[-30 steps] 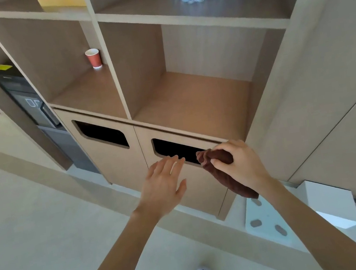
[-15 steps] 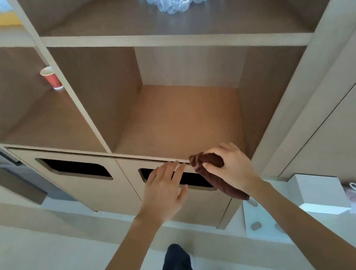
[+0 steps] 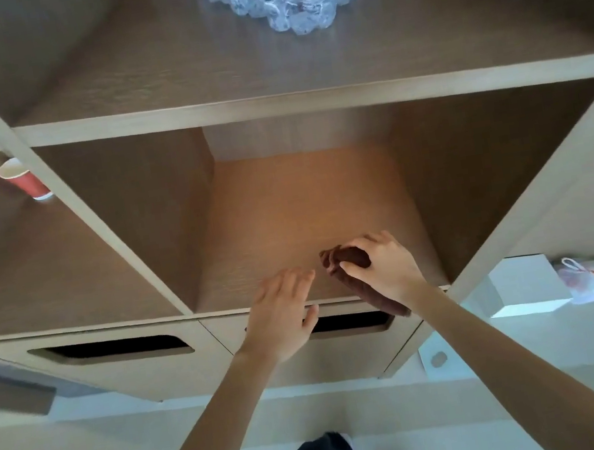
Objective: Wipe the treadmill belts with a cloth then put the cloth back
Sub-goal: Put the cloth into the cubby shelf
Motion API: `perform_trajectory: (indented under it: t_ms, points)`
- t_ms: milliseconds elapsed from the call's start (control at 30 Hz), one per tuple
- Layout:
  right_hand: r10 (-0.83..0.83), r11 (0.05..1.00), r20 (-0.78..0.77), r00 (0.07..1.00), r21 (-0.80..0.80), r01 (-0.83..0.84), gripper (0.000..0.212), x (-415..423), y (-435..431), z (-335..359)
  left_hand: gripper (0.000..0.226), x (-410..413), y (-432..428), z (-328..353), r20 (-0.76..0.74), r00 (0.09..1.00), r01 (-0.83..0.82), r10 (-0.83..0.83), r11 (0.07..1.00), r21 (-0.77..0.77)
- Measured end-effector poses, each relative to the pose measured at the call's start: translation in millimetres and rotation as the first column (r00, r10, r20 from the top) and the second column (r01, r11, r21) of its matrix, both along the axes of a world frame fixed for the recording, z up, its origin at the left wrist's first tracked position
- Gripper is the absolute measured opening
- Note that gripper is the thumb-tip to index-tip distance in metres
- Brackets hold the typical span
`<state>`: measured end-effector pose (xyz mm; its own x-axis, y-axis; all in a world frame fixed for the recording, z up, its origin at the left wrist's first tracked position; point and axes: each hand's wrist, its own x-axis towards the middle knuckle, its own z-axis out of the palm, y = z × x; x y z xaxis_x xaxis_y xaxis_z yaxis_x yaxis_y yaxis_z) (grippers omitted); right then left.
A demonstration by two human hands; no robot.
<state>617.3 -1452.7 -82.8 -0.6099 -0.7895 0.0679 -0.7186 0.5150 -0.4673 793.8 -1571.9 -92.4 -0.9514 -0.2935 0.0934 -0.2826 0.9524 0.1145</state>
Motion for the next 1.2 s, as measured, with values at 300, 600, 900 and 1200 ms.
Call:
perform_trajectory:
  t_ms: [300,600,900,1200]
  points:
    - [-0.064,0.99,-0.045,0.997,0.122,0.07,0.034,-13,-36,-35,0.054,-21,-38,-41,0.103,0.994,0.024,-0.024,1.0,0.009]
    - [0.015,0.992,-0.082,0.997,0.125,-0.005,0.048,-20,-25,-48,0.045,-31,-40,-68,-0.036,0.999,0.02,-0.018,0.997,0.069]
    - [-0.23,0.962,0.027,0.973,-0.146,0.231,0.035,-1,40,-54,0.051,-40,-32,-67,-0.12,0.992,0.068,-0.051,0.987,0.144]
    - [-0.266,0.905,0.323,0.908,-0.241,0.35,0.028,17,21,-51,0.043,-53,-13,-57,-0.242,0.945,0.269,-0.219,0.943,0.197]
